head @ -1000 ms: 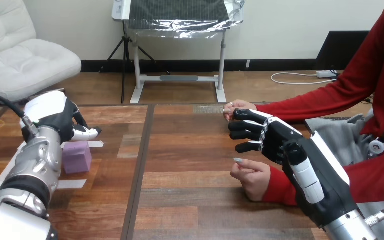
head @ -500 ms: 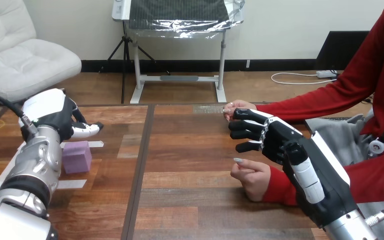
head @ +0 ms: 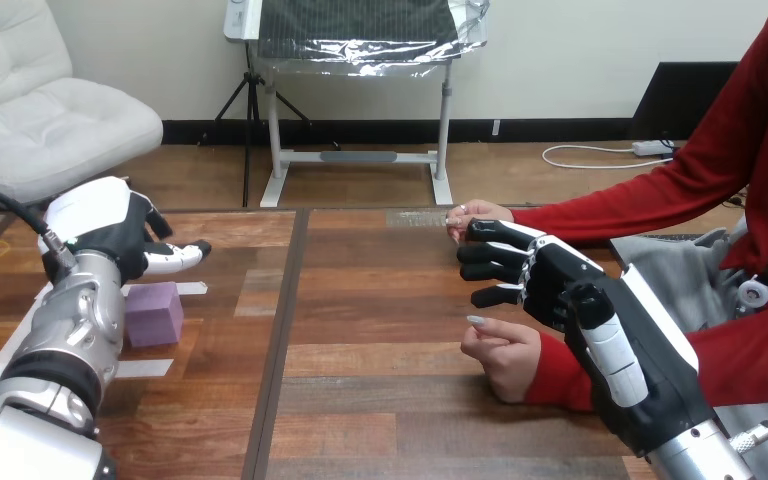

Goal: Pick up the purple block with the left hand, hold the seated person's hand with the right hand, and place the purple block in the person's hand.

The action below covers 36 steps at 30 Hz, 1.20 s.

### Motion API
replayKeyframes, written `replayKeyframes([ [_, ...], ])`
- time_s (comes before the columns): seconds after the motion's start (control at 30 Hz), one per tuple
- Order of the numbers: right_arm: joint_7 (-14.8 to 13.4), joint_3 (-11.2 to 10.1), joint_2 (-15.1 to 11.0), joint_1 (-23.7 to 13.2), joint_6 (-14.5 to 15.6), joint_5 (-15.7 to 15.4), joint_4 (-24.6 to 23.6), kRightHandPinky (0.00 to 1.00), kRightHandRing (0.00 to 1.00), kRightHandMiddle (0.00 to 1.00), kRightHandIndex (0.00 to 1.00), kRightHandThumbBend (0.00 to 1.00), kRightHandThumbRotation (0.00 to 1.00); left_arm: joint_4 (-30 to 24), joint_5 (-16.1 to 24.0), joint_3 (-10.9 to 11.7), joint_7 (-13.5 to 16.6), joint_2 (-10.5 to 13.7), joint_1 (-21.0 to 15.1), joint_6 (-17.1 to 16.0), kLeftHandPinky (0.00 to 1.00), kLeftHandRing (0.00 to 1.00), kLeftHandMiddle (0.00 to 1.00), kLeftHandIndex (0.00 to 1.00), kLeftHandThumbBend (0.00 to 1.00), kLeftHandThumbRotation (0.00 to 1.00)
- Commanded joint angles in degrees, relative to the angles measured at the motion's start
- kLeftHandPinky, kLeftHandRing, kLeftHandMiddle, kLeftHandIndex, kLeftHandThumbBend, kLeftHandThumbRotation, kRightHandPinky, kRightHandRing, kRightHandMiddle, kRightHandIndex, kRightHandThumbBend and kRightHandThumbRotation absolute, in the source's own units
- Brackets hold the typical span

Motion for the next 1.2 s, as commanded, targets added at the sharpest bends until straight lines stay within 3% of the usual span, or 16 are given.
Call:
replayKeyframes([
  [0.0,-0.2,-0.4,0.0,-2.2,-0.4,0.6,-2.3,0.7,0.78,0.79,0.81,0.88,1.0,-1.5,0.2,-0.1,0.5,-0.1,-3.6,-0.6,0.64,0.73,0.75,0.78,0.67,0.57],
  [0.57,-0.3,-0.4,0.0,-2.2,-0.2,0.5,-2.4,0.71,0.78,0.79,0.81,0.89,1.0,-1.4,0.4,-0.7,-6.1,0.3,-3.9,-1.3,0.79,0.84,0.86,0.86,0.7,0.6],
  [0.93,0.2,-0.4,-0.1,-2.3,-0.4,0.9,-2.2,0.71,0.78,0.79,0.81,0.88,1.0,-1.2,0.4,-0.7,-9.6,0.2,-4.2,-0.2,0.81,0.88,0.9,0.89,0.77,0.5],
  [1.17,0.1,-0.5,-0.2,-2.2,-0.8,0.6,-2.2,0.71,0.78,0.79,0.81,0.89,1.0,-1.1,1.7,-1.8,-11.3,0.1,-4.5,0.6,0.81,0.89,0.91,0.9,0.81,0.47],
])
